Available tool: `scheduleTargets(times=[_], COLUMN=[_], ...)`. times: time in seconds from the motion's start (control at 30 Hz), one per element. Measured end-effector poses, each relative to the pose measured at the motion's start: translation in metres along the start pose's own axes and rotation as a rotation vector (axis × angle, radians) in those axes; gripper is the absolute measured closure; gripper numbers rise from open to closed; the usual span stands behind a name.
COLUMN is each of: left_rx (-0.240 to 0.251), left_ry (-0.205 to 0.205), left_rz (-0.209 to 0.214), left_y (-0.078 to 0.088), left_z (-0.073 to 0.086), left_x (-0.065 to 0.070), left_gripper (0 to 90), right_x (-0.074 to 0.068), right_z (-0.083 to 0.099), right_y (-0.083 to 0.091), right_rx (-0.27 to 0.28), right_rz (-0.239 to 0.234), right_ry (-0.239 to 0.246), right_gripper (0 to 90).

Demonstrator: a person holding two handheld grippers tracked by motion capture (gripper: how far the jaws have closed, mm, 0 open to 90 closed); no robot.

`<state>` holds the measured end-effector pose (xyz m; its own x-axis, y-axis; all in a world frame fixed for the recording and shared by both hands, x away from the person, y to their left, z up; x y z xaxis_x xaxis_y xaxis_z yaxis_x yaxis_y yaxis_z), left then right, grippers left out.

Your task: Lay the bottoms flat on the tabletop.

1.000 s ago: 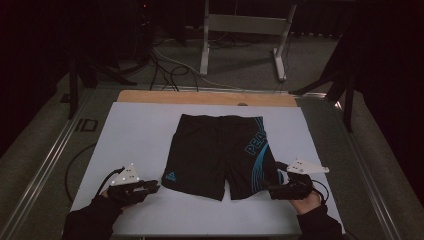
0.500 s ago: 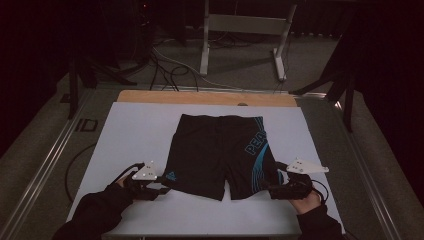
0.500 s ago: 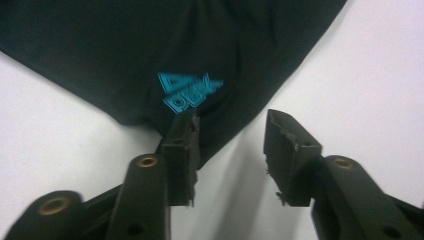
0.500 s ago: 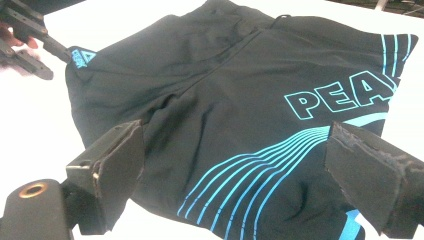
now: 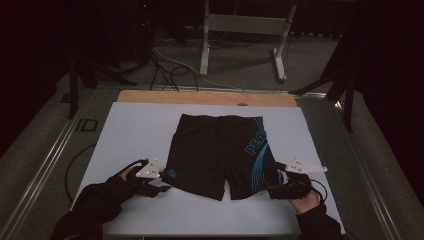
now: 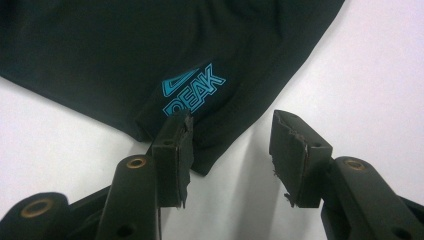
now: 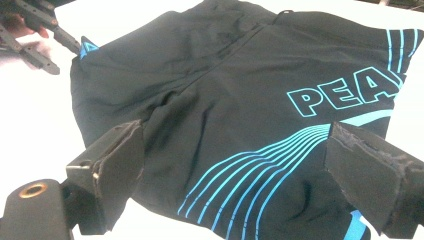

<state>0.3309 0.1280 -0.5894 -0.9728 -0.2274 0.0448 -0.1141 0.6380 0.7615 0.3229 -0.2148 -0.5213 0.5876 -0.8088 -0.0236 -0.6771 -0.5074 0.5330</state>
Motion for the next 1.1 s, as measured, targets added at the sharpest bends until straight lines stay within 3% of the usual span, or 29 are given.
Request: scheduleTargets(times=[0.13,0.3,0.43,0.5,0.53,0.67,0.9,1.1], left_rx=[0.046,0.087,0.079,0.068,0.061,0.033,0.057,0.046], left_ry=[0.027,0.018,0.002,0.011,0.004,-0.013,0.0,0.039], left_rz=[0.015,0.001,-0.013,-0.032,-0.039,-0.005,0.009,0.028], left_y=[-0.002,-0.005,-0.005,-0.005,-0.004,0.0,0.018,0.013], left_z=[0.001,0.001,0.0,-0.001,-0.001,-0.001,-0.004,0.007], left_x=[-0.007,-0.007,0.0,0.003,0.004,0.024,0.046,0.05], left_gripper=[57.0,63.1,83.6,86.3,86.8,87.6,87.5,85.0], right_x=[0.0,0.001,0.001,0.001,0.001,0.001,0.002,0.001], right_z=[-0.001,-0.001,-0.002,-0.002,-0.002,-0.004,-0.005,-0.006], right_y=[0.0,0.0,0.001,0.002,0.002,0.003,0.005,0.006], right_rx=[0.006,0.004,0.009,0.009,0.007,0.015,0.021,0.023], right_rz=[-0.002,-0.001,0.001,0.001,0.003,0.0,0.003,0.004], right_ry=[-0.003,-0.004,-0.004,-0.005,-0.004,-0.007,-0.007,-0.004], right_gripper=[10.0,10.0,10.0,10.0,10.0,10.0,10.0,10.0])
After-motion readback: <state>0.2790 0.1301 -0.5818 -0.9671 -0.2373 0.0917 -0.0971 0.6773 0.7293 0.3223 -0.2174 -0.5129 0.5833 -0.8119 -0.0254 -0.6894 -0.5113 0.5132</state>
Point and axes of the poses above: each handheld gripper's, and its own axes: y roughly backward along the jaws, z roughly out of its underside, x roughly to its right, the point moved 10 cm from there along -y, roughly forward along the jaws, and after that the axes turned 8 degrees about z, right-handed, at the moved point
